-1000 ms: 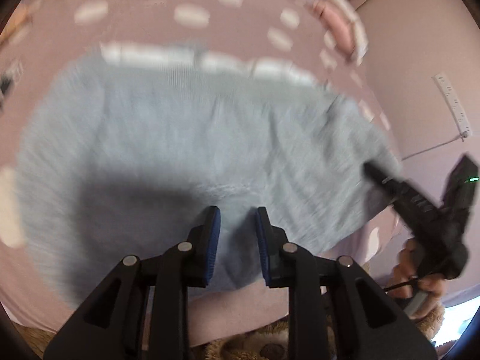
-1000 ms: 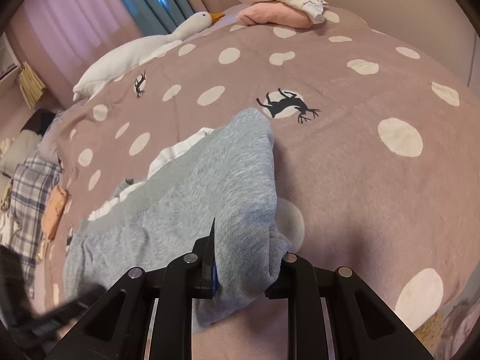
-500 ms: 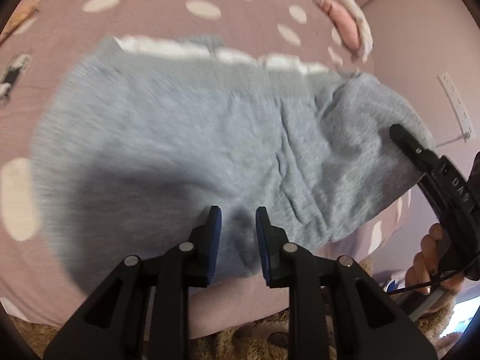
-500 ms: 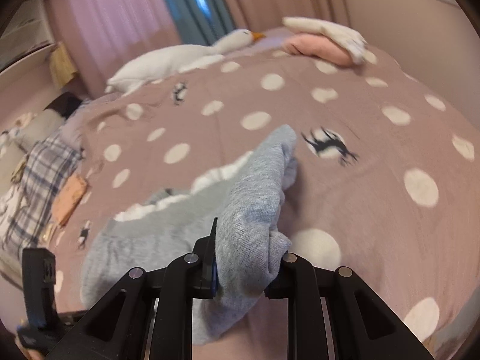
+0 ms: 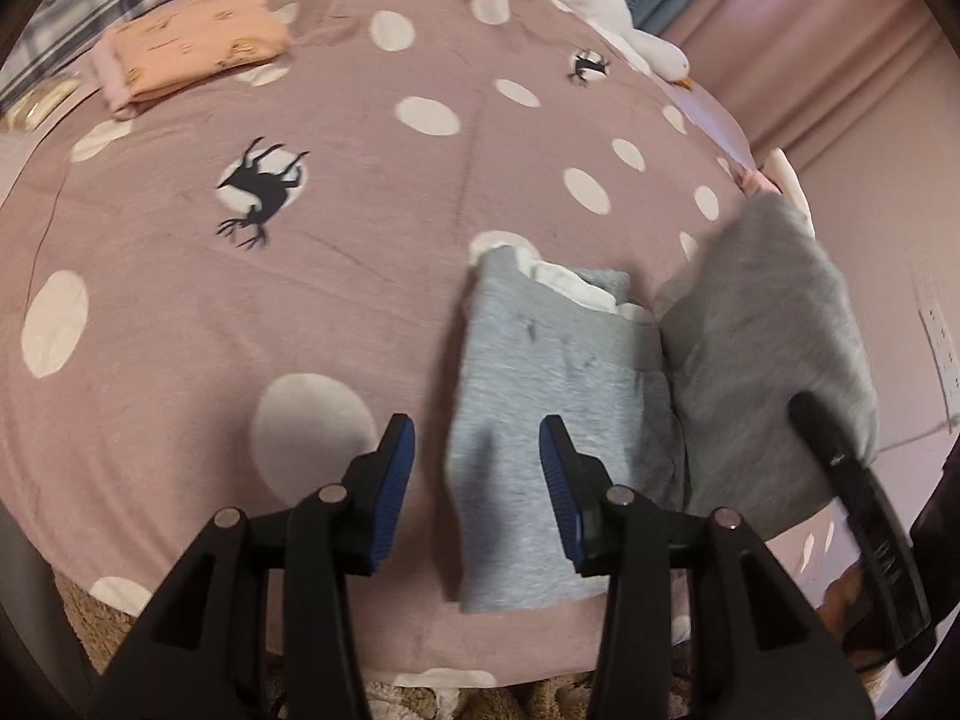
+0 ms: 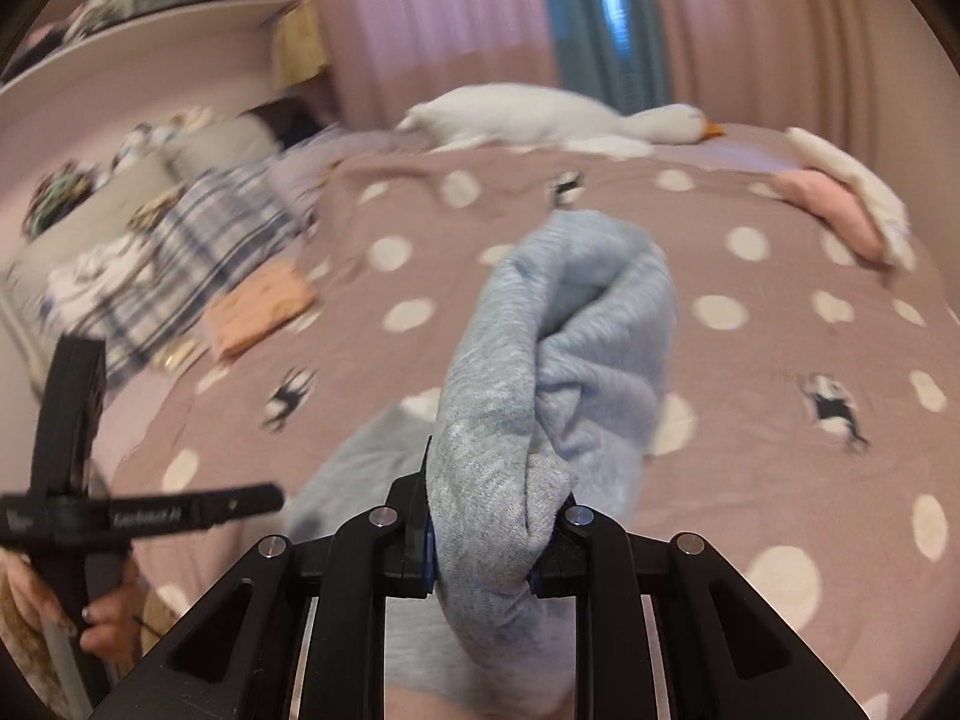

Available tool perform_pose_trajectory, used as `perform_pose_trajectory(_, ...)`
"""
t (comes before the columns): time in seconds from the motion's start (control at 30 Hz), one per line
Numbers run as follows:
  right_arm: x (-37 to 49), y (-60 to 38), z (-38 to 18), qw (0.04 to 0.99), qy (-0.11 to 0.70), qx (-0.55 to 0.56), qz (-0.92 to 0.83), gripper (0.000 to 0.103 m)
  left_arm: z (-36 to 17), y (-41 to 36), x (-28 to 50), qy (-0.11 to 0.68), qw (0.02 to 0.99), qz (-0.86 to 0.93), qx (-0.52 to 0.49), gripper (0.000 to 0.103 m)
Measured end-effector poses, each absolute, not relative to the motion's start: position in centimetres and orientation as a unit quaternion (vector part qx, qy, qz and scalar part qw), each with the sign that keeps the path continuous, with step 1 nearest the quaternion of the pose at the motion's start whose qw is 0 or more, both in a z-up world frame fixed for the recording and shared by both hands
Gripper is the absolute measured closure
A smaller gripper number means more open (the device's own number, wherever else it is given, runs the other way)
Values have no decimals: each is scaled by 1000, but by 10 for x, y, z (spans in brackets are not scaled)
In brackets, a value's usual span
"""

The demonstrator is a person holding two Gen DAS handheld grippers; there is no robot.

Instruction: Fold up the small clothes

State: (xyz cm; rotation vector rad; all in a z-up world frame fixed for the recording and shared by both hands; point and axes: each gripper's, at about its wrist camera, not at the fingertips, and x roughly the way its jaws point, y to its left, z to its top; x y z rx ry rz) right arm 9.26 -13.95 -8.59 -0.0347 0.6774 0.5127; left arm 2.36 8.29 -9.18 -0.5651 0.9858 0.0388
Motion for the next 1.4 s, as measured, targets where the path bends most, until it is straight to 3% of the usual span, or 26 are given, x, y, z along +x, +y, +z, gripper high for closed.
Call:
perform_pose_trajectory(0.33, 94, -86, -138, 863, 405, -65, 296, 81, -92, 94, 16, 471, 835, 28, -282, 60)
perform_pose_trajectory(0.5, 95, -88, -143, 850, 427, -58, 301, 81, -88, 92, 22, 469, 838, 14, -278, 45)
perform_pose_trajectory(0.67, 91, -102, -138, 835, 444, -20, 324, 56, -84, 89, 32, 468, 836, -20, -286, 31)
perform_pose_trajectory(0.77, 82, -115, -131, 844, 435, -20, 313, 41, -81, 85, 39, 471, 834, -34, -286, 29)
perform_pose_trajectory(0.9, 74, -142, -123, 854, 428, -4, 297, 34, -82, 74, 51, 482, 828, -62, -279, 24)
perform_pose_trajectory(1.27, 85, -211, -134, 879, 449, 53, 155, 33, -106, 42, 102, 530, 794, -129, -269, 24)
perform_pose_trajectory(1.37, 87, -214, -139, 876, 455, 65, 146, 33, -112, 31, 114, 538, 793, -133, -252, 27)
perform_pose_trajectory(1.4, 88, -214, -140, 876, 455, 66, 145, 33, -114, 27, 118, 540, 796, -130, -241, 35)
